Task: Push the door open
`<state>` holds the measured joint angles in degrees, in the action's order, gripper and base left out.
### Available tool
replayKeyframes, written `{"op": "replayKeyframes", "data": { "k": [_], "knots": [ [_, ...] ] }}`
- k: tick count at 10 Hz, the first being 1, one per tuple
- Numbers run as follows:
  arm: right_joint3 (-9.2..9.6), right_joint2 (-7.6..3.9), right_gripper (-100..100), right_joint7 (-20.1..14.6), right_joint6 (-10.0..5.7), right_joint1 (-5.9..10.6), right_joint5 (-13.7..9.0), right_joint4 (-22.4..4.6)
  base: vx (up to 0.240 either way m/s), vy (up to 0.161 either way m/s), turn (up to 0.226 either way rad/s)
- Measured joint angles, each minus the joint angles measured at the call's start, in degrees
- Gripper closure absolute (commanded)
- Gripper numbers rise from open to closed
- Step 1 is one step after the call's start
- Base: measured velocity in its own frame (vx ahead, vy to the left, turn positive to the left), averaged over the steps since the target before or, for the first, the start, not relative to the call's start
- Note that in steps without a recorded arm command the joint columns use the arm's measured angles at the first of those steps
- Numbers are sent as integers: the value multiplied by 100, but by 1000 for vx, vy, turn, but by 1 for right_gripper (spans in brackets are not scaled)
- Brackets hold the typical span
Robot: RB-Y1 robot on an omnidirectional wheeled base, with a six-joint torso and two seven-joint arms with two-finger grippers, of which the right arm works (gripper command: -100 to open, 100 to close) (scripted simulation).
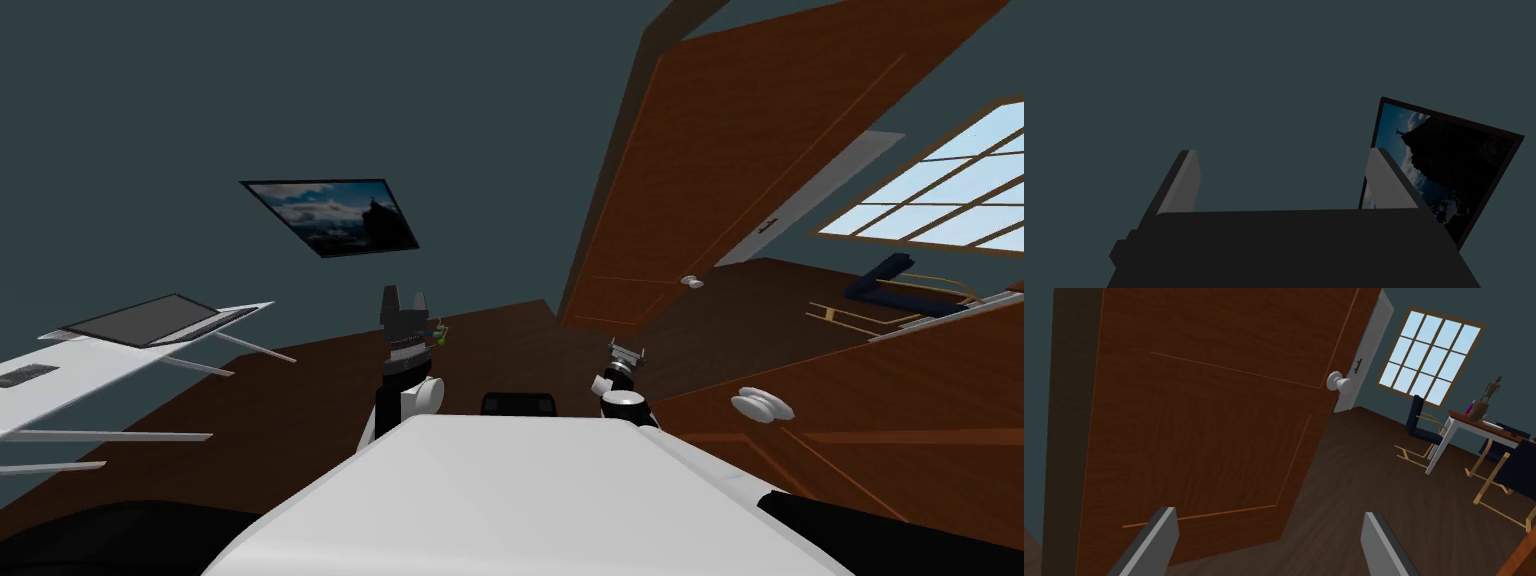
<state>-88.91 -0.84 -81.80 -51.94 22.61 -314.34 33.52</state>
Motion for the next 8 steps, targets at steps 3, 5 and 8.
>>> {"op": "replayKeyframes", "data": {
  "k": [3, 5, 8],
  "knots": [
    [-104, 14, -100, -72, -62, 56, -362, -161, -3, -26, -369],
    [-173, 60, -100, -161, -64, 106, -635, -197, -5, -24, -277],
    [-246, 118, -100, -255, -65, 157, -916, -239, 3, -17, -300]
  ]
}}
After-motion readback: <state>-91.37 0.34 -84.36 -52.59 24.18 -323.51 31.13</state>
